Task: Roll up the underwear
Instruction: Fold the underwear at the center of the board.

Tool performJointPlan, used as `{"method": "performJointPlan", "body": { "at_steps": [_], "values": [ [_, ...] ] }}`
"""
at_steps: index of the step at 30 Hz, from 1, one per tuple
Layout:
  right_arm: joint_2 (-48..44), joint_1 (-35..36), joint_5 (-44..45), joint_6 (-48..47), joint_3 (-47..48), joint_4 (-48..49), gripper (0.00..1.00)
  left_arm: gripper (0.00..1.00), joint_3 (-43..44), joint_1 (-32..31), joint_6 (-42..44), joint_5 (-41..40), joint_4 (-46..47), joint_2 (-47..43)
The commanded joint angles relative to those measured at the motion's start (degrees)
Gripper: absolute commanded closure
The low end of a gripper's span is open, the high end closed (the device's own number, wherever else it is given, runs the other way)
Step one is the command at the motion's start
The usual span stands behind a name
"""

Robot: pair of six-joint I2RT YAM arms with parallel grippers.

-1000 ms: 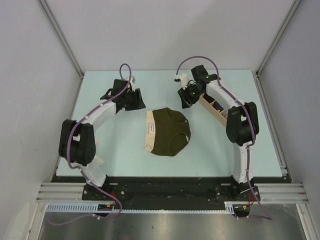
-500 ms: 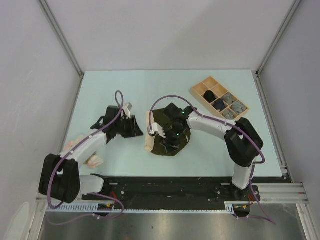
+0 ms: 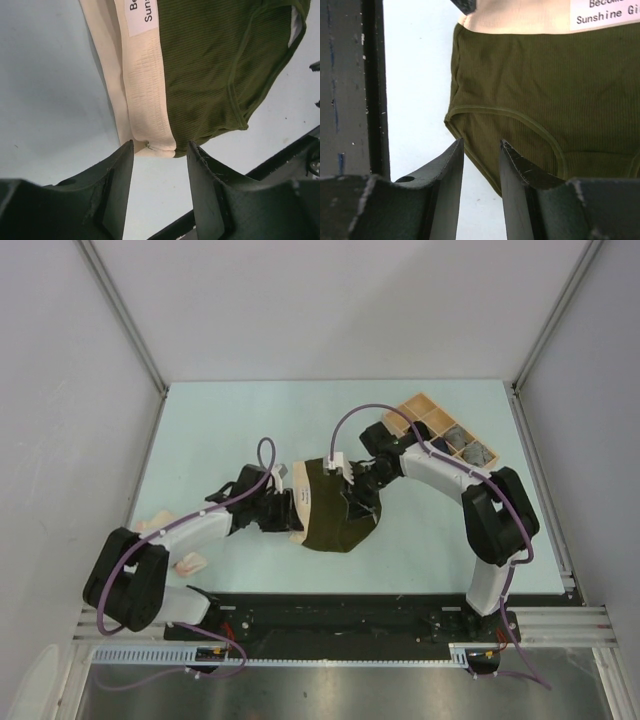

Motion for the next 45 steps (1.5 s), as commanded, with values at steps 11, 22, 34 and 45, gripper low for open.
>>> {"method": "performJointPlan", "body": {
  "at_steps": [11, 22, 34, 45],
  "values": [
    [-1.68, 1.11, -2.29, -0.74, 1.19, -0.86, 0.62, 0.77, 5.73, -5.75, 1.49, -8.17, -3.67, 5.72],
    [-1.41, 0.76, -2.12, -1.18, 1.36, -1.39, 0.61, 0.88, -2.62, -8.3, -4.3, -5.37, -6.49, -3.42],
    [1.74, -8.46, -1.94, 6.81, 9.23, 2.13, 0.55, 0.46, 0.08, -7.78, -5.11, -12.83, -7.36, -14.15],
    [34.17, -8.82, 1.13, 17.53, 52.5, -14.31, 0.51, 0.43, 17.41, 8.31, 6.85, 4.56, -3.48, 7.1]
  ]
}}
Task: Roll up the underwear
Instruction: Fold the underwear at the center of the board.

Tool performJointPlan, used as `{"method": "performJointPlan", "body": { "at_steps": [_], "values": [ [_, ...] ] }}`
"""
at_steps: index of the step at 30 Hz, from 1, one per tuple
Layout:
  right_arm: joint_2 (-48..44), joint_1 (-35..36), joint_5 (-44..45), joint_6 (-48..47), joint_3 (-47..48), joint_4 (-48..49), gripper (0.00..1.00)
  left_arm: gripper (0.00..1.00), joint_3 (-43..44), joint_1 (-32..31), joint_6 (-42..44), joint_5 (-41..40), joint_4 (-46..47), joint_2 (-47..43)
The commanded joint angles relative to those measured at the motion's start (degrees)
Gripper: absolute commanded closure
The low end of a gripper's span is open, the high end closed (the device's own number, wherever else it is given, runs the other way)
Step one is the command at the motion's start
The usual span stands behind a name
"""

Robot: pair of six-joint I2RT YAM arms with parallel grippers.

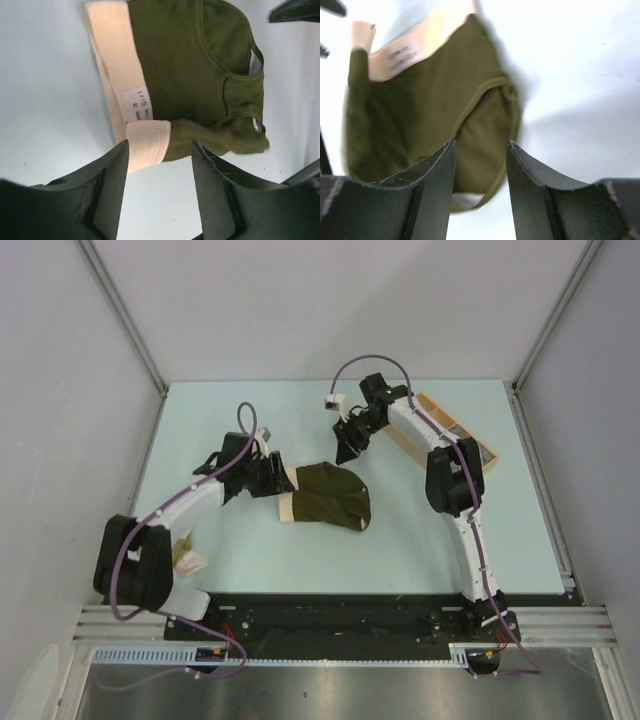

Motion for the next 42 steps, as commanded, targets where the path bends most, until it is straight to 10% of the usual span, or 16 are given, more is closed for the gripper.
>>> {"method": "performJointPlan", "body": {
  "at_steps": [1, 13, 22, 31, 42],
  "values": [
    [5.59, 0.55, 1.44, 6.19, 9.58, -5.17, 0.51, 0.46, 6.9, 0.07, 6.13, 9.98, -3.31, 5.06],
    [-4.14, 0.9, -1.72, 0.94, -4.62, -1.48, 0.5, 0.51, -10.32, -0.02, 5.7, 19.5, -8.24, -11.27],
    [-12.07, 10.38, 1.34, -6.29, -16.15, -0.17, 0.48, 0.42, -6.02, 2.26, 4.38, 3.51, -9.66, -20.06],
    [-2.85, 13.56, 4.34, -2.95, -6.5, -2.01, 0.46, 0.24, -3.38, 2.62, 7.98, -11.07, -12.02, -34.9],
    [-0.91, 15.58, 5.84, -2.77, -7.11, -2.36, 0.58, 0.23, -4.79, 2.71, 9.39, -12.93, -15.1, -39.49]
  ]
}}
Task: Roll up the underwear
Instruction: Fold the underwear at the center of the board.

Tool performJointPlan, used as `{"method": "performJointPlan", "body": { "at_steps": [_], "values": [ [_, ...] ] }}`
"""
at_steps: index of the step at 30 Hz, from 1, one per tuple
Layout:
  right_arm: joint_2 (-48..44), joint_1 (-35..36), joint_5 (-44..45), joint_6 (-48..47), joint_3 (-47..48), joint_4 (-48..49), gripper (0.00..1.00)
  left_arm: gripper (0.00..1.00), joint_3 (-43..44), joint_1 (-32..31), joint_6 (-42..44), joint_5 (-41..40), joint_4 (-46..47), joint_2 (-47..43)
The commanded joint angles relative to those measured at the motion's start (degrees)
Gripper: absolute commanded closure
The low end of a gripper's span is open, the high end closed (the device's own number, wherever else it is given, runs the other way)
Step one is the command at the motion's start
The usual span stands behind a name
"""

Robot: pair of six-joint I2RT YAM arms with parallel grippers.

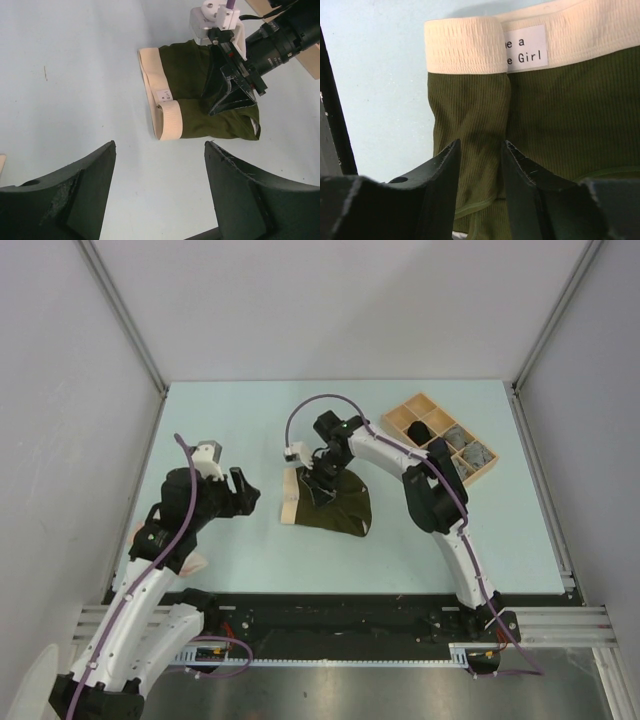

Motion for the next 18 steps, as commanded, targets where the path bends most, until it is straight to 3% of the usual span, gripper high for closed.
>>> {"method": "performJointPlan", "body": {
  "at_steps": [1, 6, 9, 14, 18],
  "values": [
    [0.17, 0.7, -0.06, 0.57, 1.33, -0.72, 0.59, 0.23, 0.48, 0.54, 1.37, -1.35, -1.12, -0.57],
    [1.22, 1.31, 0.72, 0.84, 1.42, -1.16, 0.63, 0.23, 0.39, 0.46, 1.28, -0.38, -1.29, -0.39],
    [1.31, 1.31, 1.25, 1.19, 1.42, -0.9, 0.71, 0.23, 0.57, 0.46, 1.37, -1.08, -1.73, -0.92],
    [-0.01, 1.31, 0.82, 1.19, 1.33, -0.98, 1.0, 0.23, 1.27, 0.46, 1.81, -2.58, -2.78, -2.5],
    [-5.53, 2.8, -1.64, 0.14, -1.12, -1.07, 1.0, 0.23, 1.8, 0.46, 2.42, -3.72, -3.14, -3.29]
  ]
}}
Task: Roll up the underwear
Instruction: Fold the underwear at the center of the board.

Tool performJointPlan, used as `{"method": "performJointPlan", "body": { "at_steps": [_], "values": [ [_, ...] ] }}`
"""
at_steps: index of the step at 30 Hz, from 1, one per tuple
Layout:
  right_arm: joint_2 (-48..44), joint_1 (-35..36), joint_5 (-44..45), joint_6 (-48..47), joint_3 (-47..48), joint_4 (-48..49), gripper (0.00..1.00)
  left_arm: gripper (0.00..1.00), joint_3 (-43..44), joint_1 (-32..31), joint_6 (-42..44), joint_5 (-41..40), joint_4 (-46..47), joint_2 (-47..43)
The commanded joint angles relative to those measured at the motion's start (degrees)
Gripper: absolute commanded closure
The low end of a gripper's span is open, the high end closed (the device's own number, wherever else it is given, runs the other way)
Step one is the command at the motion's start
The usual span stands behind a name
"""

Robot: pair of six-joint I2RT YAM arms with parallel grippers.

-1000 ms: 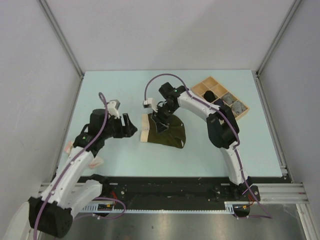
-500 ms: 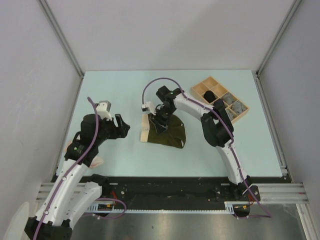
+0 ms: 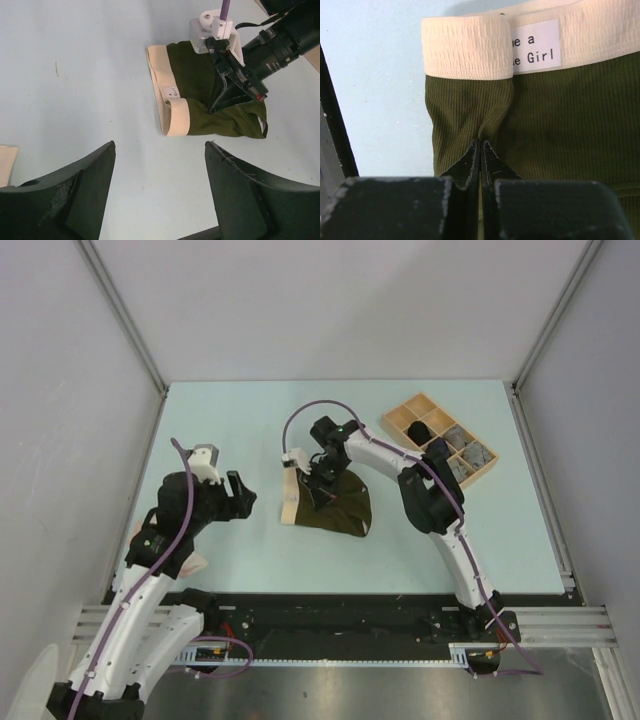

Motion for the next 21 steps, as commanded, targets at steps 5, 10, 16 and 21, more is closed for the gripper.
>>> {"method": "performJointPlan", "body": {
  "at_steps": [5, 10, 16, 21],
  "values": [
    [-12.1, 6.75, -3.14, -2.42, -8.17, -1.05, 1.0, 0.22, 1.89, 0.52, 2.03, -1.89, 0.19, -0.69],
    [-15.97, 12.47, -1.38, -6.2, -19.84, -1.76, 0.74, 0.22, 0.22, 0.52, 0.98, 0.4, 3.26, 0.8],
    [-17.91, 11.0, -6.38, -7.61, -21.38, -4.38, 0.6, 0.21, -0.66, 0.52, 0.01, 2.68, 8.0, 3.7],
    [-17.21, 1.17, -9.12, -7.79, -11.21, -7.3, 0.59, 0.16, 1.52, 0.7, 1.32, 7.77, 11.44, 11.42]
  ]
}}
